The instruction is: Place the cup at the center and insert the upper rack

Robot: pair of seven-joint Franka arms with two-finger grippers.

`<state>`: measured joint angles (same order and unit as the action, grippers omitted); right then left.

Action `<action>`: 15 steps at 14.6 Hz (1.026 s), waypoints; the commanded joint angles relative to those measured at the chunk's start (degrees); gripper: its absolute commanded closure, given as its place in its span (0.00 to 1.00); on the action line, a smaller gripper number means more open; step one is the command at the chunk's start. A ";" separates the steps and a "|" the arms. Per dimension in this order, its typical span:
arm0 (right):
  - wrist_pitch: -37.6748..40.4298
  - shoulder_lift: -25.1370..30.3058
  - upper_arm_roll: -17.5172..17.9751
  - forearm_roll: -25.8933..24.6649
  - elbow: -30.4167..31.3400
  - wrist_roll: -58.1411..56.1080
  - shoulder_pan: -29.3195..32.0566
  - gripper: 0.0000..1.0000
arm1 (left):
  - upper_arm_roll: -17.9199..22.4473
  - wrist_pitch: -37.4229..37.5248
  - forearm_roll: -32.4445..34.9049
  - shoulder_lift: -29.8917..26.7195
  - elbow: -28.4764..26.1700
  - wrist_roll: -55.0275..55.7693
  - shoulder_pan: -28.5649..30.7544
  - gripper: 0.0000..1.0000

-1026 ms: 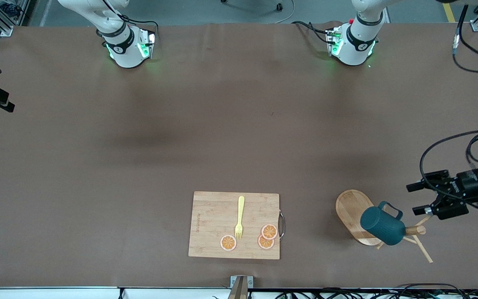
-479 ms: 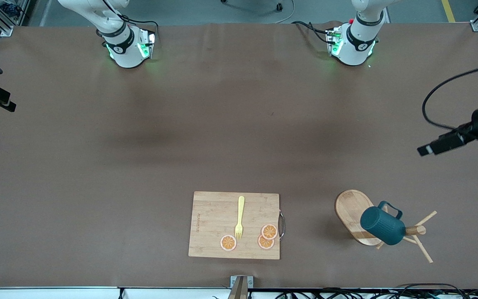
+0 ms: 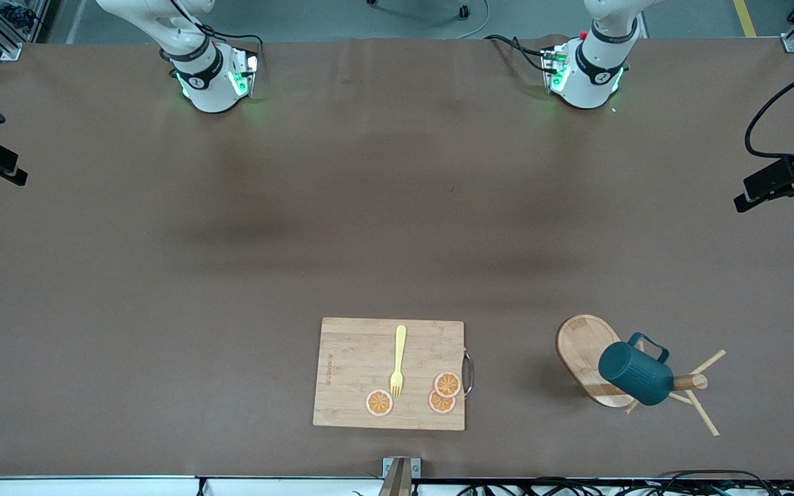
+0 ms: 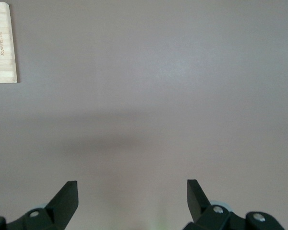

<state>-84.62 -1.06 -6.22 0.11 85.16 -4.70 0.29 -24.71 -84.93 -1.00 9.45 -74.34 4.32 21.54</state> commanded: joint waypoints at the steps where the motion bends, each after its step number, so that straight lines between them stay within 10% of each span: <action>1: -0.19 1.24 0.33 0.15 1.06 0.48 0.33 0.00 | 2.01 1.26 1.43 -4.87 -3.95 -0.45 -3.85 0.00; 6: -0.80 0.98 0.60 -0.11 1.41 0.75 -0.03 0.00 | 17.22 1.17 1.08 -10.76 -10.99 -0.19 -19.07 0.00; 15: -1.86 0.45 0.68 0.24 1.41 0.66 -0.64 0.00 | 20.05 0.56 0.38 -17.53 -19.60 -0.01 -22.51 0.00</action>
<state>-86.55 -1.33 -5.59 0.11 85.47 -4.70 -0.08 -5.36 -83.45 -0.68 -4.20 -89.44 4.42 -0.20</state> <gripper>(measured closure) 0.000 0.000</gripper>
